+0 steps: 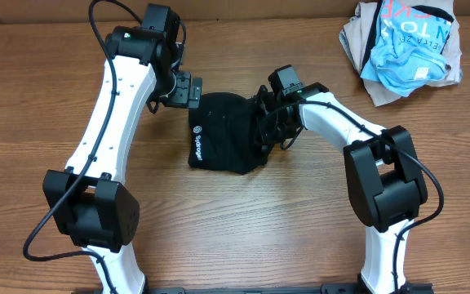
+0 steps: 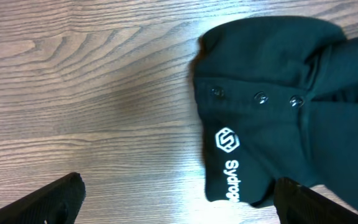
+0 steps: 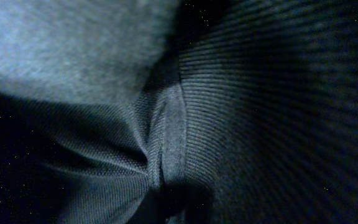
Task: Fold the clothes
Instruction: 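Grasp the folded black bundle with the right gripper, then carry the bundle to the clothes pile at top right and release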
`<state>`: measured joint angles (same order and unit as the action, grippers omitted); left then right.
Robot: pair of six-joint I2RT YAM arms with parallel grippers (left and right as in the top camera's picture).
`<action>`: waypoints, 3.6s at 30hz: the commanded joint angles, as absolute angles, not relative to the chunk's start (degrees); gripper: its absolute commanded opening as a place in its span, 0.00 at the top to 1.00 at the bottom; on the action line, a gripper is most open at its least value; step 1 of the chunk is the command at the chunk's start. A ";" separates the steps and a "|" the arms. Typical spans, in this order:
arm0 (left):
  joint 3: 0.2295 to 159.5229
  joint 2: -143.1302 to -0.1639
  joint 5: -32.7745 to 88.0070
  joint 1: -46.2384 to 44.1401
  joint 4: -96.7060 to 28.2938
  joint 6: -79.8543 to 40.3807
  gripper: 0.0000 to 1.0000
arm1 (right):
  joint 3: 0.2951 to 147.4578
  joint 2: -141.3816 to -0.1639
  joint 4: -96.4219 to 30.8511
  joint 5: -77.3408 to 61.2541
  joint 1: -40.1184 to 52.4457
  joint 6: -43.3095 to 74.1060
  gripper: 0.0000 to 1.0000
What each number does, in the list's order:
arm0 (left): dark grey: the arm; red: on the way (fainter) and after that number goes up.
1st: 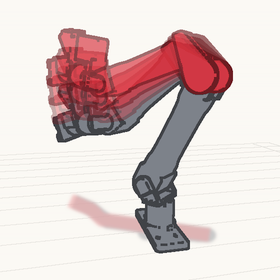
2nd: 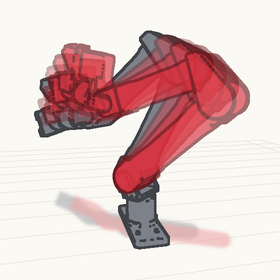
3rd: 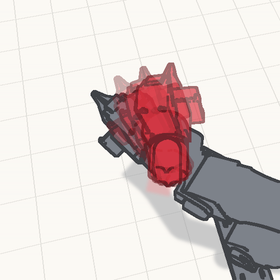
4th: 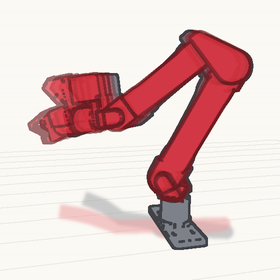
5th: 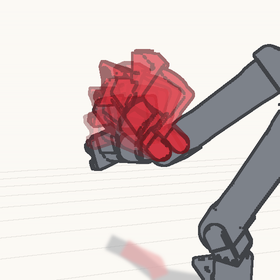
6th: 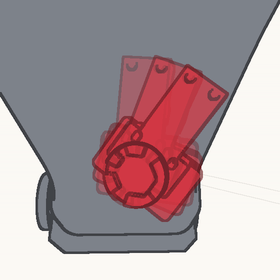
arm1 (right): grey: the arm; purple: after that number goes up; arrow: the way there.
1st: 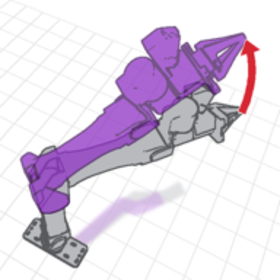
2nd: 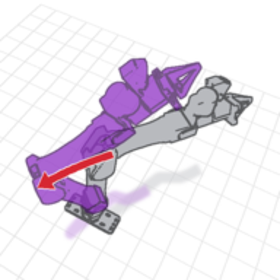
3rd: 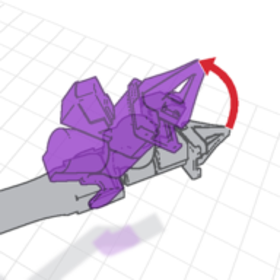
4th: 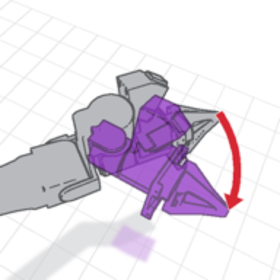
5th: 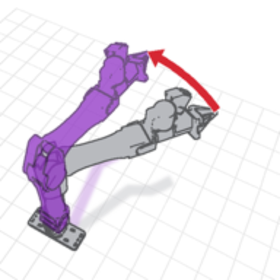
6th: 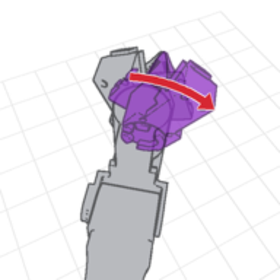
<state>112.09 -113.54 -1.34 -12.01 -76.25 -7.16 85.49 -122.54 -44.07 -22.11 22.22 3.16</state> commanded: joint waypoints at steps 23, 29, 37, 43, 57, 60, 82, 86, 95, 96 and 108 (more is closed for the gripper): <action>111.83 -113.62 -1.52 -10.41 -74.04 -9.50 0.00 | 127.59 -120.14 -30.65 -56.64 -10.79 30.57 0.96; 111.83 -113.62 -1.50 -10.41 -72.60 -9.50 0.00 | 127.57 -120.57 -18.24 -55.92 -16.12 33.08 0.96; 111.83 -113.62 -1.48 -10.41 -71.37 -9.52 0.00 | 127.57 -126.04 -19.33 -53.69 -21.26 32.69 0.96; 111.83 -113.62 -1.50 -10.41 -71.29 -9.47 0.00 | 127.57 -131.63 -28.38 -50.37 -25.67 30.15 0.96; 111.83 -113.62 -1.50 -10.41 -69.56 -9.45 0.00 | 127.57 -132.33 -40.38 -44.58 -35.27 19.38 0.12; 111.83 -113.62 -1.52 -10.41 -69.58 -9.43 0.00 | 127.59 -131.94 -41.52 -44.51 -35.27 18.98 0.00; 111.83 -113.69 -2.13 -10.41 -69.54 -9.04 0.00 | 127.57 -120.53 -41.01 3.53 -16.27 4.49 0.00; 111.83 -113.73 -2.15 -10.41 -69.25 -9.02 0.00 | 127.57 -126.06 -37.98 5.54 -15.00 5.65 0.00; 111.83 -114.15 -2.15 -10.41 -68.20 -9.02 0.00 | 127.57 -137.62 -38.09 5.43 -15.09 9.45 0.00; 111.81 -114.15 -2.11 -10.41 -68.20 -9.04 0.00 | 127.57 -138.76 -38.48 4.80 -14.98 9.45 0.00; 111.81 -114.15 -2.09 -10.41 -68.95 -9.04 0.00 | 138.30 -132.57 -47.35 2.83 -15.11 9.63 0.00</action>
